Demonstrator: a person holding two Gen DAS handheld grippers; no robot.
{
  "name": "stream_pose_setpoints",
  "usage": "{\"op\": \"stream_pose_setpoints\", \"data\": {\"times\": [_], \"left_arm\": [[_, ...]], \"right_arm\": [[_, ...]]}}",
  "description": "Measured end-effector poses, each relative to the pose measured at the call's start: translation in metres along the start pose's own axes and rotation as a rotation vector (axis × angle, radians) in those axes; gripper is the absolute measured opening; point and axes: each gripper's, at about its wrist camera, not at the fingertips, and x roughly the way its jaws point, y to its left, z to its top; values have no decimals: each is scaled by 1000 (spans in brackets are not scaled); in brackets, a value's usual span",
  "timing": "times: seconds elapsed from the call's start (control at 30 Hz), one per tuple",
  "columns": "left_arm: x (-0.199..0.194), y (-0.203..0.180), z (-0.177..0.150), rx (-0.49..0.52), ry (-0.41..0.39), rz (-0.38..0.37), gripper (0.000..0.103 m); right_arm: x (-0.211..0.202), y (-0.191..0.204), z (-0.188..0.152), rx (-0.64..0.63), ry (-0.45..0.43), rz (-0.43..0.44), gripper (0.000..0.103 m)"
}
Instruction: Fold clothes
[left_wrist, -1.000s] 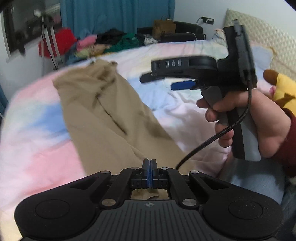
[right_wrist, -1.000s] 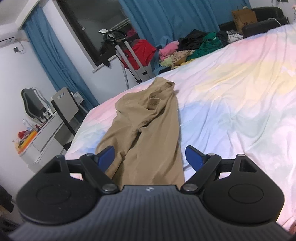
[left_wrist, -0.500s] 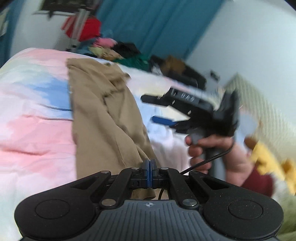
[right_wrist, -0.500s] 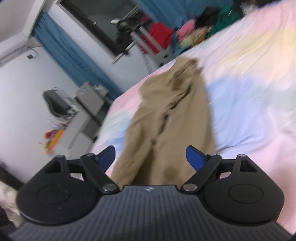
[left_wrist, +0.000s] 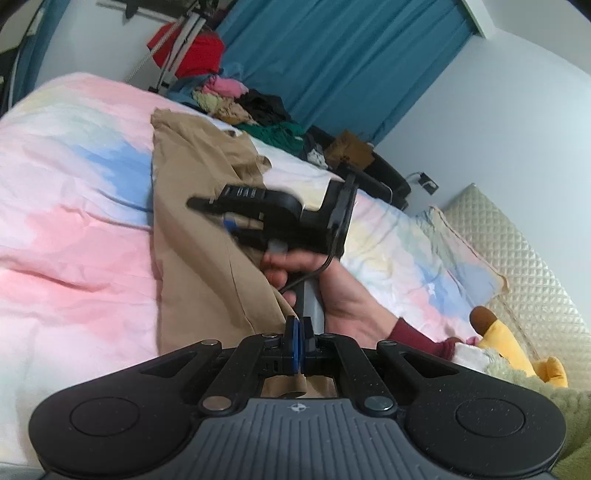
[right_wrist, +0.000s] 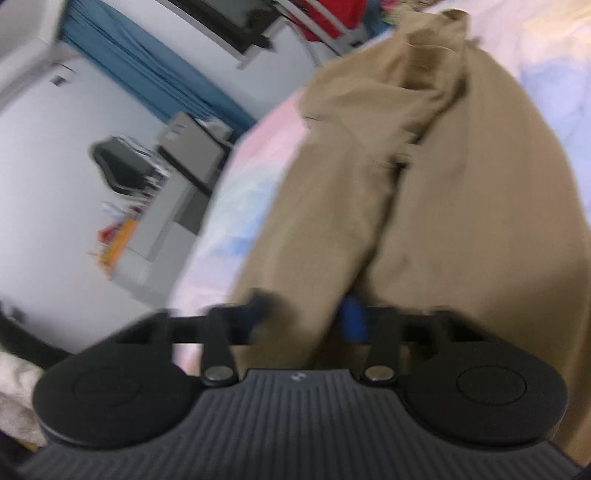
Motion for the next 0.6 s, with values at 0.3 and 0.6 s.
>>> {"op": "stream_pose_setpoints", "data": {"times": [0.3,0.6], "left_arm": [[52,-10,-23,58,137,29,1],[102,-1,-24,107,272,120,33]], "right_arm": [[-46,31,10,-171,-116,-142,8],[-51,20,4,-177,-34,-173,69]]}}
